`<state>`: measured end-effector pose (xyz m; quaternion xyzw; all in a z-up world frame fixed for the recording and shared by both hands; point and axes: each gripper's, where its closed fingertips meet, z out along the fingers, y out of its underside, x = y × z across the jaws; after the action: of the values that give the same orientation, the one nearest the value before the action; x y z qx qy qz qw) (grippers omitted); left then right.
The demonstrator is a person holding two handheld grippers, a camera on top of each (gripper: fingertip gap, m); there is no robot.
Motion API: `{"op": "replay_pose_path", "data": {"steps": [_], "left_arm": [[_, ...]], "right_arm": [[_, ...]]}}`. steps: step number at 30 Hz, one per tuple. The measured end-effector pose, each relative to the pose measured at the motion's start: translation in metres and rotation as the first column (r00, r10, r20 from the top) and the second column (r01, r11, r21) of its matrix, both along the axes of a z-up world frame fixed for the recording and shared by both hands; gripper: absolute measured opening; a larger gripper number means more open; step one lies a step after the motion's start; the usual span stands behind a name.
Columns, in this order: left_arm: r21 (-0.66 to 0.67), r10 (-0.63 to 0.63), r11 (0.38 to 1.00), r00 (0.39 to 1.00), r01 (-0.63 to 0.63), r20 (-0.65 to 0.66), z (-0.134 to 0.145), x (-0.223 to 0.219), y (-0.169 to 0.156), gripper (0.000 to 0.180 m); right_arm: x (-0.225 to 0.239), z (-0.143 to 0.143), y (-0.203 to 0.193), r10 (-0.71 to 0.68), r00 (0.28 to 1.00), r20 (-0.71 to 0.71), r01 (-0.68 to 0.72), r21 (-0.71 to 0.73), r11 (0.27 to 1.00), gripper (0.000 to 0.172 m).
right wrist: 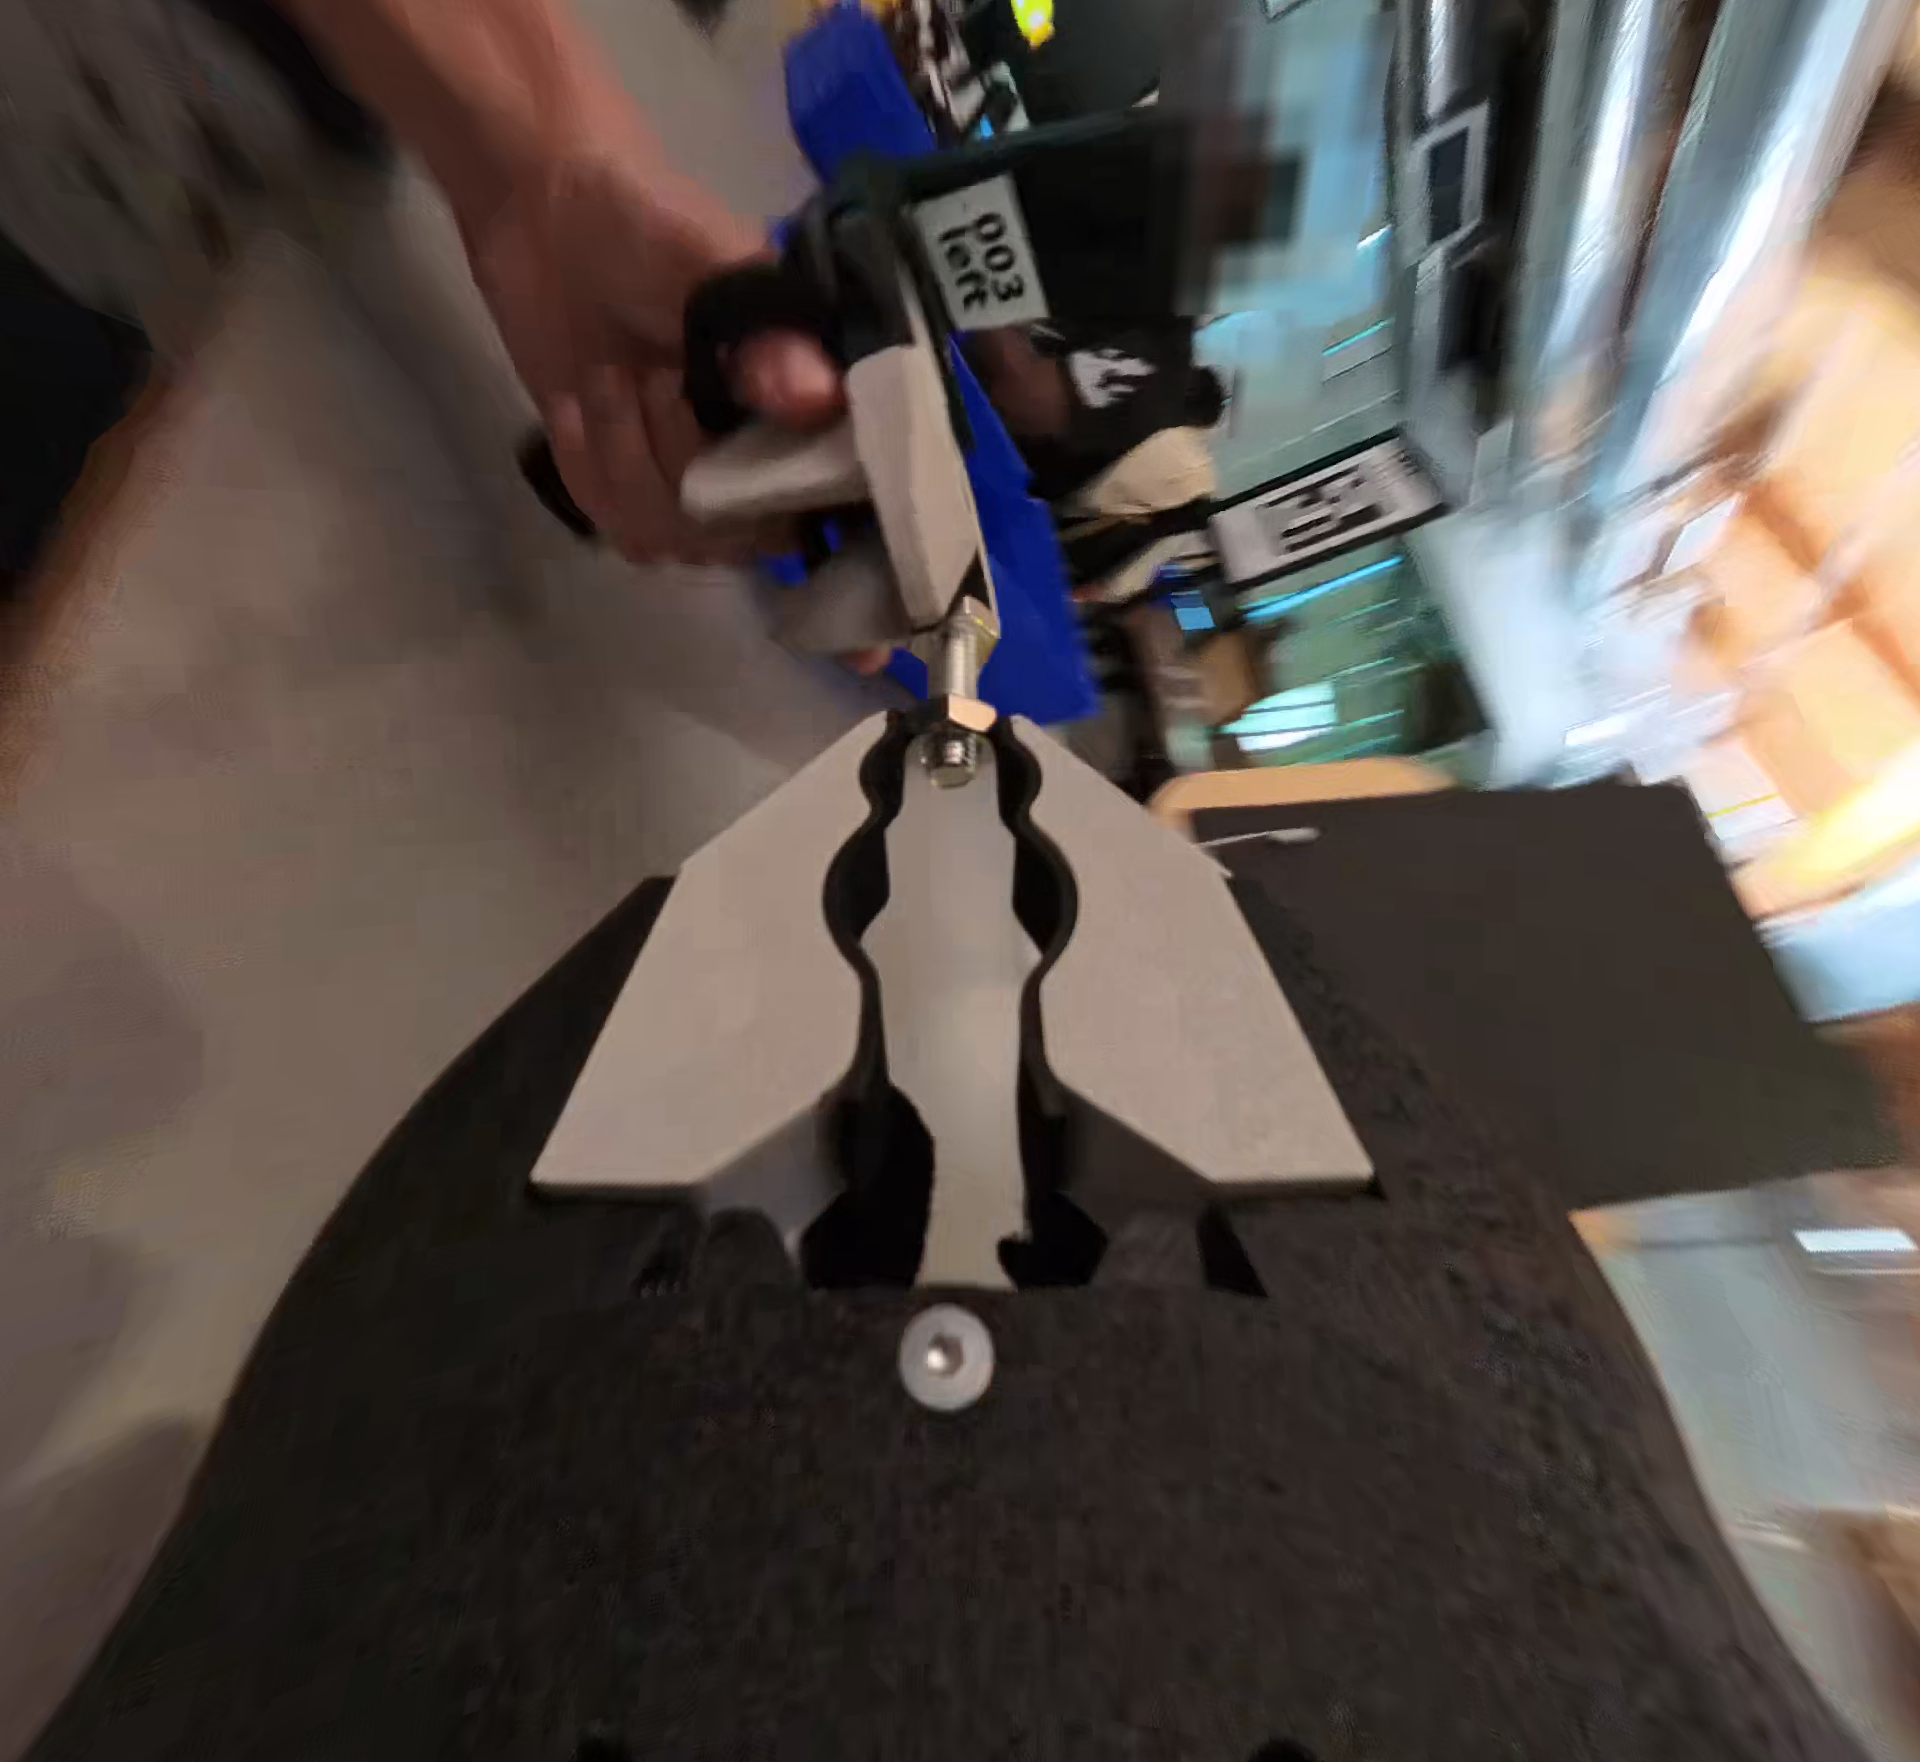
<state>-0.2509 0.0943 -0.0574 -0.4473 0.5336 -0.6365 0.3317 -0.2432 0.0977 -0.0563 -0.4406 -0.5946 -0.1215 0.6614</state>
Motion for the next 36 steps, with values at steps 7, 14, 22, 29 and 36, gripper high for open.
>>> {"op": "replay_pose_path", "data": {"steps": [7,14,22,29,36], "left_arm": [[-0.092,0.014,0.996,1.0,-0.014,-0.004,0.002,0.001,0.009,0.017],[-0.038,0.081,0.996,0.997,-0.081,-0.021,-0.001,-0.003,0.021,0.017],[0.023,0.077,0.997,0.997,-0.077,-0.009,0.0,-0.003,0.017,0.017],[0.119,0.097,0.989,0.995,-0.092,-0.032,-0.008,0.0,0.015,0.017],[0.133,0.094,0.987,0.994,-0.086,-0.055,-0.014,0.002,0.015,0.017]], "right_arm": [[0.0,0.007,0.007,-0.198,0.952,0.234,0.007,0.631,0.776,0.02],[0.015,0.022,0.007,-0.036,0.961,-0.274,0.044,0.023,0.999,0.046],[0.013,-0.001,0.014,-0.372,0.519,-0.77,-0.749,-0.619,0.237,0.042],[0.0,-0.011,0.01,-0.569,0.426,-0.704,-0.904,-0.365,-0.225,0.036],[0.002,-0.011,0.013,-0.459,0.484,-0.745,-0.852,-0.521,-0.052,0.018]]}}
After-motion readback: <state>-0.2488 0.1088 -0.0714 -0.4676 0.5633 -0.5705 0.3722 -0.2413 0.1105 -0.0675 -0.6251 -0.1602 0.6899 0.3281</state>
